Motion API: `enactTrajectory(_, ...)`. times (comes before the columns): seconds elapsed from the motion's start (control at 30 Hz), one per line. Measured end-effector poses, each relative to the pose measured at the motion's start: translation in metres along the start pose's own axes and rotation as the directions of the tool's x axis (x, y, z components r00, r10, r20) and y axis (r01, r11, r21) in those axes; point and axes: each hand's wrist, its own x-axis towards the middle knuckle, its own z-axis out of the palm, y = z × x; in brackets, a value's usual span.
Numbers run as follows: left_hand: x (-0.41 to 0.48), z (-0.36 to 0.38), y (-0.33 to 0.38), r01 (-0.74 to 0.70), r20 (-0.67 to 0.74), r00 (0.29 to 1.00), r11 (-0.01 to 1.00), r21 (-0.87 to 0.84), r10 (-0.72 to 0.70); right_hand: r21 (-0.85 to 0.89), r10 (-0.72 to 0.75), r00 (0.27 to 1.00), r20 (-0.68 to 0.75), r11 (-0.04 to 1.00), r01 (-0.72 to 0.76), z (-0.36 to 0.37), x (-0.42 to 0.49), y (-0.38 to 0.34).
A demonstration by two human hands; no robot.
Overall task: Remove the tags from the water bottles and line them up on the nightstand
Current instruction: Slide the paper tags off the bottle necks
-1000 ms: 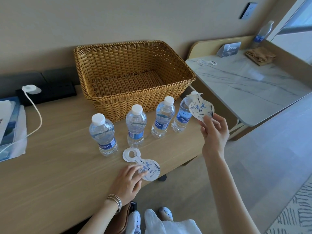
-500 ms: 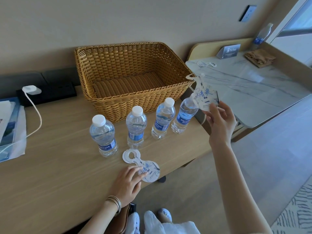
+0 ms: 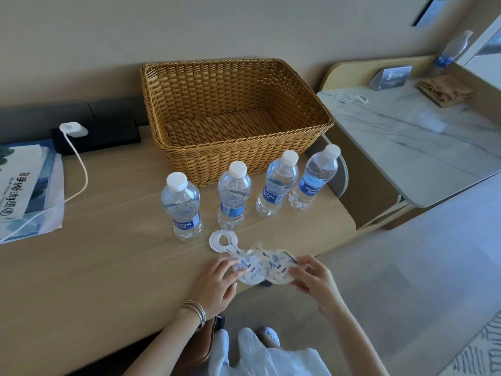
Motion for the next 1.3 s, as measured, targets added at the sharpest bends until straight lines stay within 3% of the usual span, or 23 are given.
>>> enactTrajectory(0.2, -0.001, -0.001, 0.001, 0.004, -0.007, 1.000, 1.000, -0.018, -0.004, -0.206, 0.013, 0.993, -0.121, 0.978, -0.038, 0.024, 0.021, 0.033)
enactTrajectory(0.4, -0.003, -0.003, 0.001, 0.023, -0.034, 0.999, 0.997, -0.068, -0.025, -0.463, -0.056, 0.995, -0.079, 0.886, 0.013, 0.037, 0.030, 0.025)
enactTrajectory(0.6, -0.014, -0.005, 0.001, 0.119, -0.039, 0.991, 0.982, -0.149, -0.126, -0.442, -0.072, 0.997, -0.005, 0.895, 0.063, 0.045, 0.039, 0.021)
enactTrajectory(0.77, -0.025, -0.013, -0.001, 0.196, -0.033, 0.979, 0.974, -0.111, -0.201, -0.492, -0.061, 0.997, 0.046, 0.867, 0.076, 0.060, 0.046, 0.025)
enactTrajectory(0.83, -0.027, -0.016, 0.000, 0.197, -0.010, 0.980, 0.975, -0.099, -0.199, -0.645, -0.065, 0.997, 0.052, 0.760, 0.083, 0.067, 0.050, 0.023)
enactTrajectory(0.9, -0.028, -0.016, 0.000, 0.167, 0.007, 0.986, 0.984, -0.063, -0.167, -0.843, -0.075, 0.996, 0.056, 0.531, 0.087, 0.070, 0.051, 0.016)
enactTrajectory(0.97, -0.027, -0.012, 0.001, 0.150, 0.016, 0.989, 0.989, 0.001, -0.150, -0.929, -0.098, 0.992, 0.082, 0.353, 0.111, 0.071, 0.053, 0.010)
enactTrajectory(1.1, -0.026, -0.007, 0.008, 0.164, -0.011, 0.986, 0.986, 0.021, -0.164, -0.960, -0.156, 0.973, 0.170, 0.197, 0.199, 0.065, 0.060, 0.005)
enactTrajectory(1.17, -0.024, -0.006, 0.012, 0.168, -0.029, 0.986, 0.985, 0.041, -0.167, -0.947, -0.160, 0.966, 0.202, 0.220, 0.234, 0.062, 0.065, 0.007)
enactTrajectory(1.3, -0.022, -0.002, 0.018, 0.206, -0.036, 0.978, 0.975, 0.085, -0.204, -0.864, -0.151, 0.958, 0.242, 0.416, 0.284, 0.058, 0.071, 0.014)
